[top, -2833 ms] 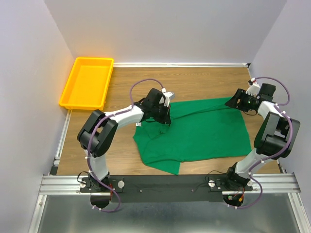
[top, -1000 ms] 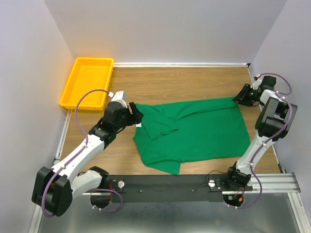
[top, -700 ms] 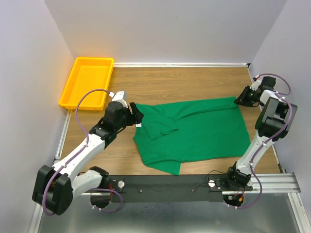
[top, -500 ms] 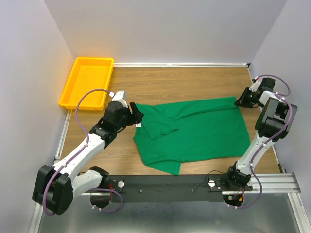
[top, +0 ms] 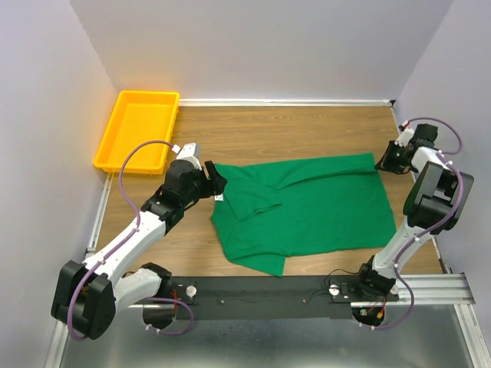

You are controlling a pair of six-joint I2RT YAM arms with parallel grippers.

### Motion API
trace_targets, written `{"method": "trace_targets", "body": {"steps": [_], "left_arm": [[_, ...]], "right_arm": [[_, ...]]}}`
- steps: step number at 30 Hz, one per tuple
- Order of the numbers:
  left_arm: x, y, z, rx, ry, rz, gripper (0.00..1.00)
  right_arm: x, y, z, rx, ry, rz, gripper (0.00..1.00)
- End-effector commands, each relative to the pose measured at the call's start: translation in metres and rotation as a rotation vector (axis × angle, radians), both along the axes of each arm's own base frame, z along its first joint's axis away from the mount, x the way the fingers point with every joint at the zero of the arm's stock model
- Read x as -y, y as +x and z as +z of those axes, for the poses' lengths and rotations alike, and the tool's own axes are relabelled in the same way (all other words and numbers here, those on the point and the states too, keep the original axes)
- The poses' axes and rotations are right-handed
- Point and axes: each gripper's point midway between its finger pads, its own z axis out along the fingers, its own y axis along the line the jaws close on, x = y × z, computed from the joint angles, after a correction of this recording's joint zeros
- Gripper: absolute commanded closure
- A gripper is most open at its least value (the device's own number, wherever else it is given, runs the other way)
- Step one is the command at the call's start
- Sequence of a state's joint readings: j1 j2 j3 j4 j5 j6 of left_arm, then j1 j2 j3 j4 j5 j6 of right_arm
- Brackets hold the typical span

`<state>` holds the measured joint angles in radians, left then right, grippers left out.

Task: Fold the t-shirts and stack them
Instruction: Fold the tshirt

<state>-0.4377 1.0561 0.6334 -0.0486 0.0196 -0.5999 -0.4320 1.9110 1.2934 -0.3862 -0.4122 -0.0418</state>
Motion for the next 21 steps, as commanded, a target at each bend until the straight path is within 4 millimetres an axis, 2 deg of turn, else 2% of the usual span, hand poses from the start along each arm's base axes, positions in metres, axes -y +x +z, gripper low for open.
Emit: {"method": "trace_targets", "body": {"steps": [1, 5, 7, 8, 9, 11, 13, 15, 16, 17, 19, 20, 21], "left_arm": [[0.001, 0.001, 0.000, 0.010, -0.009, -0.011, 0.25], [0.001, 0.001, 0.001, 0.011, -0.010, -0.011, 0.25], [0.001, 0.001, -0.001, 0.008, -0.009, -0.012, 0.26], [0.001, 0.002, -0.001, 0.007, -0.008, -0.011, 0.25], [0.001, 0.002, -0.001, 0.005, -0.009, -0.008, 0.25], [-0.001, 0.003, -0.002, -0.003, -0.013, 0.009, 0.26], [-0.007, 0.005, -0.007, -0.028, -0.021, 0.046, 0.25], [-0.012, 0.009, -0.016, -0.062, -0.048, 0.086, 0.25], [-0.016, 0.012, -0.018, -0.077, -0.069, 0.093, 0.25], [-0.016, 0.015, -0.028, -0.119, -0.084, 0.100, 0.25], [-0.013, 0.027, -0.028, -0.129, -0.125, 0.093, 0.25], [-0.010, 0.032, -0.042, -0.173, -0.118, 0.085, 0.26], [-0.005, 0.043, -0.034, -0.161, -0.126, 0.079, 0.26]], "right_arm": [[0.009, -0.015, -0.004, -0.030, -0.069, 0.003, 0.99], [0.011, -0.021, -0.010, -0.048, -0.093, 0.011, 0.99], [0.016, -0.023, -0.013, -0.060, -0.117, 0.003, 0.96], [0.018, -0.023, -0.014, -0.068, -0.130, -0.002, 0.91], [0.022, -0.024, -0.015, -0.074, -0.148, -0.008, 0.76], [0.033, -0.027, -0.016, -0.091, -0.197, -0.036, 0.66], [0.036, -0.026, -0.011, -0.071, -0.217, -0.032, 0.52], [0.031, -0.021, -0.002, -0.032, -0.195, -0.012, 0.41], [0.022, -0.016, 0.003, -0.001, -0.154, 0.019, 0.34], [0.017, -0.013, 0.007, 0.021, -0.130, 0.042, 0.30], [0.004, -0.004, 0.015, 0.069, -0.066, 0.097, 0.29], [-0.010, 0.000, 0.021, 0.103, -0.006, 0.144, 0.29], [-0.015, 0.003, 0.023, 0.116, 0.029, 0.165, 0.29]]}}
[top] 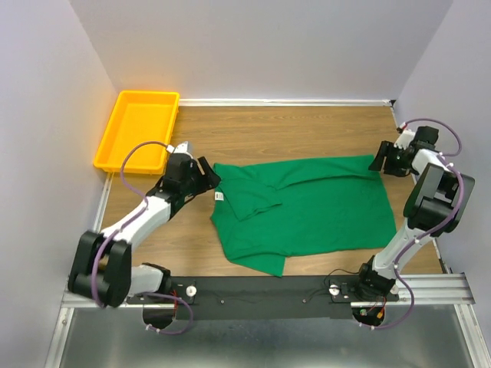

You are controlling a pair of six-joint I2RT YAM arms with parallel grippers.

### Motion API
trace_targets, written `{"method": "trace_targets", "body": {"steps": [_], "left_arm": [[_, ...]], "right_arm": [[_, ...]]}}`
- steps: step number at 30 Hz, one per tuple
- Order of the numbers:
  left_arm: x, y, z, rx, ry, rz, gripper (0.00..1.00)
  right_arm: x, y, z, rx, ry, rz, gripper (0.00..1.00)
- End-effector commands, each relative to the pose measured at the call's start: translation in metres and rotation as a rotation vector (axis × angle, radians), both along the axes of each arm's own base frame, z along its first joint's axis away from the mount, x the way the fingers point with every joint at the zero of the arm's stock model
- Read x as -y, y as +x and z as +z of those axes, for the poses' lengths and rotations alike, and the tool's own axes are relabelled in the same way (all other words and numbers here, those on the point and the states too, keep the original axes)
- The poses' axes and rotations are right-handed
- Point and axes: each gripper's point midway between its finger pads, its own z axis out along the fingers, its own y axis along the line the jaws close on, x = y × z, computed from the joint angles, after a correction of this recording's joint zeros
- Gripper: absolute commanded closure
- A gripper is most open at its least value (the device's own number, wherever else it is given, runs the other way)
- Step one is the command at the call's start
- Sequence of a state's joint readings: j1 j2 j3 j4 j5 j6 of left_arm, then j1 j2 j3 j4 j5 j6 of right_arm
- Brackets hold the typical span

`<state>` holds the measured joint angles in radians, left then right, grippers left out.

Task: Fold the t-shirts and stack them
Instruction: Fold the tshirt

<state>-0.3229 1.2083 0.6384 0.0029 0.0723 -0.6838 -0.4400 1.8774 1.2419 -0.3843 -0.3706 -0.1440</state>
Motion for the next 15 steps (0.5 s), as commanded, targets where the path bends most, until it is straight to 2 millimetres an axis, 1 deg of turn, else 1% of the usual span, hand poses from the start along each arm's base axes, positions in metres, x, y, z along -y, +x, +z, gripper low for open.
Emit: {"method": "trace_targets", "body": {"steps": [1, 2, 3, 4, 5, 6, 7, 8, 10, 11, 15], "left_arm": [[0.018, 0.024, 0.000, -0.035, -0.071, -0.034, 0.26], [0.022, 0.032, -0.008, -0.064, -0.060, -0.044, 0.29], [0.022, 0.037, -0.011, -0.077, -0.051, -0.041, 0.30], [0.022, 0.041, -0.027, -0.120, -0.028, -0.036, 0.31], [0.022, 0.045, -0.031, -0.132, -0.013, -0.034, 0.32], [0.023, 0.055, -0.027, -0.121, -0.005, -0.034, 0.35], [0.020, 0.055, -0.043, -0.170, 0.024, -0.023, 0.36], [0.021, 0.061, -0.043, -0.171, 0.033, -0.021, 0.40], [0.020, 0.068, -0.048, -0.181, 0.051, -0.013, 0.42], [0.019, 0.073, -0.052, -0.191, 0.068, -0.004, 0.45], [0.016, 0.088, -0.051, -0.183, 0.106, 0.015, 0.45]], "right_arm": [[-0.027, 0.024, 0.031, 0.134, 0.147, 0.137, 0.29], [-0.032, 0.028, 0.033, 0.144, 0.184, 0.154, 0.29], [-0.035, 0.031, 0.034, 0.147, 0.202, 0.165, 0.29], [-0.036, 0.036, 0.034, 0.158, 0.221, 0.180, 0.29], [-0.036, 0.038, 0.034, 0.158, 0.228, 0.182, 0.29], [-0.036, 0.040, 0.034, 0.158, 0.232, 0.182, 0.29], [-0.034, 0.043, 0.032, 0.157, 0.230, 0.180, 0.29], [-0.033, 0.044, 0.032, 0.155, 0.229, 0.176, 0.29], [-0.032, 0.046, 0.031, 0.157, 0.226, 0.177, 0.29], [-0.032, 0.047, 0.030, 0.153, 0.227, 0.177, 0.29], [-0.030, 0.048, 0.028, 0.149, 0.226, 0.174, 0.29]]}}
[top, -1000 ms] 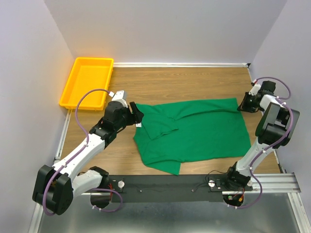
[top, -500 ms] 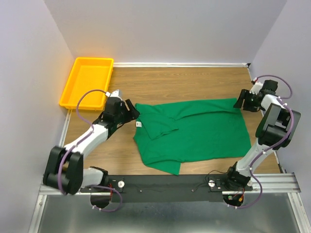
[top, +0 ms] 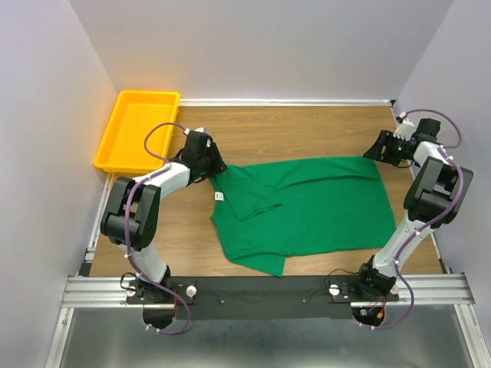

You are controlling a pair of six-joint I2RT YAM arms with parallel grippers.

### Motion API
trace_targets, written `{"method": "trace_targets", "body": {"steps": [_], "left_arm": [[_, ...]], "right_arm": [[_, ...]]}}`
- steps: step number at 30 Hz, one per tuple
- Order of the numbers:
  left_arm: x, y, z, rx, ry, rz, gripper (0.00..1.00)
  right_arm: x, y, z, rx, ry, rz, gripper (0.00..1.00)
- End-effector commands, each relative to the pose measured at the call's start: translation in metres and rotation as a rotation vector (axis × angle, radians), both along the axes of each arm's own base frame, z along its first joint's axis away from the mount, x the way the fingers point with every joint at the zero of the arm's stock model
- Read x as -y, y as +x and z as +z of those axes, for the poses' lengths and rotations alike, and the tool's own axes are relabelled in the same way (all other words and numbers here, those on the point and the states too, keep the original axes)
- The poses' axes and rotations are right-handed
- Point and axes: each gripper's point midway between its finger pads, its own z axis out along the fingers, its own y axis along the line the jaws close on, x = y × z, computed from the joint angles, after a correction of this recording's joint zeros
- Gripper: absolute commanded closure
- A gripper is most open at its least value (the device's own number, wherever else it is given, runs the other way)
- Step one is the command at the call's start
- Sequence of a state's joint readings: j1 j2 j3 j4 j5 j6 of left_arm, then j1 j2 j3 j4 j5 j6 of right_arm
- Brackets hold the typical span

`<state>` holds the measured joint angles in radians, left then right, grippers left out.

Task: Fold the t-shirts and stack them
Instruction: Fold the tshirt

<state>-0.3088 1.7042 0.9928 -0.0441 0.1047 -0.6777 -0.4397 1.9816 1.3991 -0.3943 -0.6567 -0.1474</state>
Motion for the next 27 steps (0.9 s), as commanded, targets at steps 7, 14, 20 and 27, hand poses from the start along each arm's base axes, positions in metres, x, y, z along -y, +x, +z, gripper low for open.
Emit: {"method": "trace_targets", "body": {"steps": [7, 14, 20, 27], "left_arm": [[-0.022, 0.021, -0.009, -0.020, 0.167, 0.042, 0.47], [-0.021, 0.029, -0.019, -0.040, 0.192, 0.024, 0.47], [-0.014, 0.037, -0.022, -0.039, 0.173, 0.007, 0.56], [-0.012, 0.043, -0.020, -0.032, 0.160, 0.015, 0.80]], "right_arm": [[0.001, 0.010, 0.001, 0.006, 0.032, 0.007, 0.30], [0.005, 0.019, 0.000, -0.002, 0.041, -0.018, 0.30], [0.009, 0.026, -0.002, -0.011, 0.052, -0.039, 0.31], [0.011, 0.031, -0.006, -0.021, 0.064, -0.057, 0.32]]}}
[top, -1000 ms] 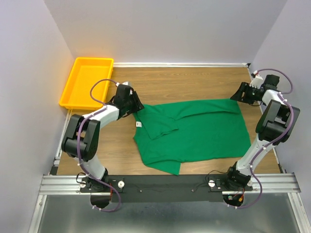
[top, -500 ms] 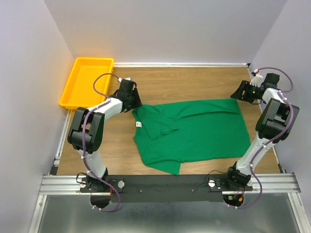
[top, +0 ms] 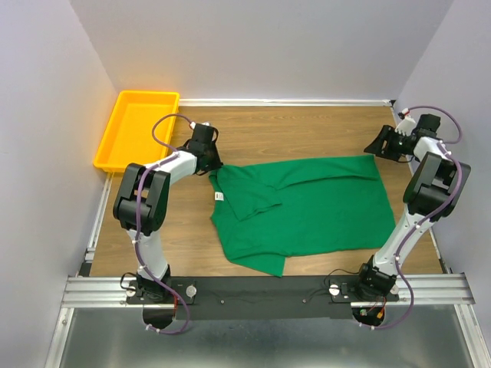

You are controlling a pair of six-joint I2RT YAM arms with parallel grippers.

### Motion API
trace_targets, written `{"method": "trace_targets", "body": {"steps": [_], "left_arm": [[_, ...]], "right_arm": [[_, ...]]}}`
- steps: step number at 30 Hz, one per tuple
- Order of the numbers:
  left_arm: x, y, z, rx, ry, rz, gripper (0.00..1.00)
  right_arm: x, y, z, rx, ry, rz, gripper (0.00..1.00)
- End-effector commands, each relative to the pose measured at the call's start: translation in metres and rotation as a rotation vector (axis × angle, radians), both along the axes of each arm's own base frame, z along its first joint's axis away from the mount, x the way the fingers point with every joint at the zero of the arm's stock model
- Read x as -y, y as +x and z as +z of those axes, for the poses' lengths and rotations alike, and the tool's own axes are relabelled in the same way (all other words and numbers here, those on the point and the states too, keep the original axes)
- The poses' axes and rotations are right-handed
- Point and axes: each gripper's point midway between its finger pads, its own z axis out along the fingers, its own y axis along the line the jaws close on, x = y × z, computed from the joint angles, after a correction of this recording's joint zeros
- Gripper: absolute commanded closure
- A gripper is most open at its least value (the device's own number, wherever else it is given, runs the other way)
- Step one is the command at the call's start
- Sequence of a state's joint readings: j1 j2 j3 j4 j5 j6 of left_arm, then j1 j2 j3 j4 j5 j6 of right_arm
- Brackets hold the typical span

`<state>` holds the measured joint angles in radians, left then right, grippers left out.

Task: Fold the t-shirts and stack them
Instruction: Fold the tshirt

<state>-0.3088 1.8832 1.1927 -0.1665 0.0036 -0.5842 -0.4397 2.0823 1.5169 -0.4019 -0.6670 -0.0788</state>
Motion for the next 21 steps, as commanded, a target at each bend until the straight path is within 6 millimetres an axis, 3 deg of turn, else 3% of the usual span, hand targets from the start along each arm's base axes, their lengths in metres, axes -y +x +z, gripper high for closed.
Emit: {"method": "trace_targets", "body": {"steps": [1, 8, 21], "left_arm": [[-0.001, 0.010, 0.005, 0.021, 0.001, 0.017, 0.83], [-0.012, 0.009, -0.001, 0.015, -0.001, 0.039, 0.98], [-0.004, 0.010, -0.004, 0.006, -0.056, 0.001, 1.00]], "right_arm": [[0.005, 0.008, -0.001, -0.010, 0.017, -0.024, 0.32], [0.007, 0.019, 0.001, -0.007, 0.041, -0.045, 0.32], [0.009, 0.013, -0.033, -0.091, 0.028, -0.067, 0.38]]}}
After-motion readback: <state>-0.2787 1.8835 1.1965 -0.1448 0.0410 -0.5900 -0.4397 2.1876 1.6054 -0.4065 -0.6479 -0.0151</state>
